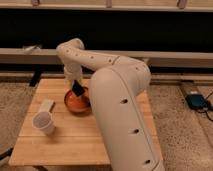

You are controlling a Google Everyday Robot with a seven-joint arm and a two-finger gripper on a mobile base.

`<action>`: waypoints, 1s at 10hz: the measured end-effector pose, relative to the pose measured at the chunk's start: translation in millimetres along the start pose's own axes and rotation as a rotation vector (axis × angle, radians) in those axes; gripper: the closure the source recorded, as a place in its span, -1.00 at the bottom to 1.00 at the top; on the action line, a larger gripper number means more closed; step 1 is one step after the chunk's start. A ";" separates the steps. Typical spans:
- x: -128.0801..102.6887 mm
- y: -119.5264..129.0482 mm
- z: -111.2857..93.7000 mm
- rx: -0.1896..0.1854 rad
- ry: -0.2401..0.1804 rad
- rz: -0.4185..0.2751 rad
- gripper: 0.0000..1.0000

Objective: Place the eraser on the white sponge

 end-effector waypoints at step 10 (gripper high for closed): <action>-35.1 111.8 47.7 -0.117 0.022 -0.431 1.00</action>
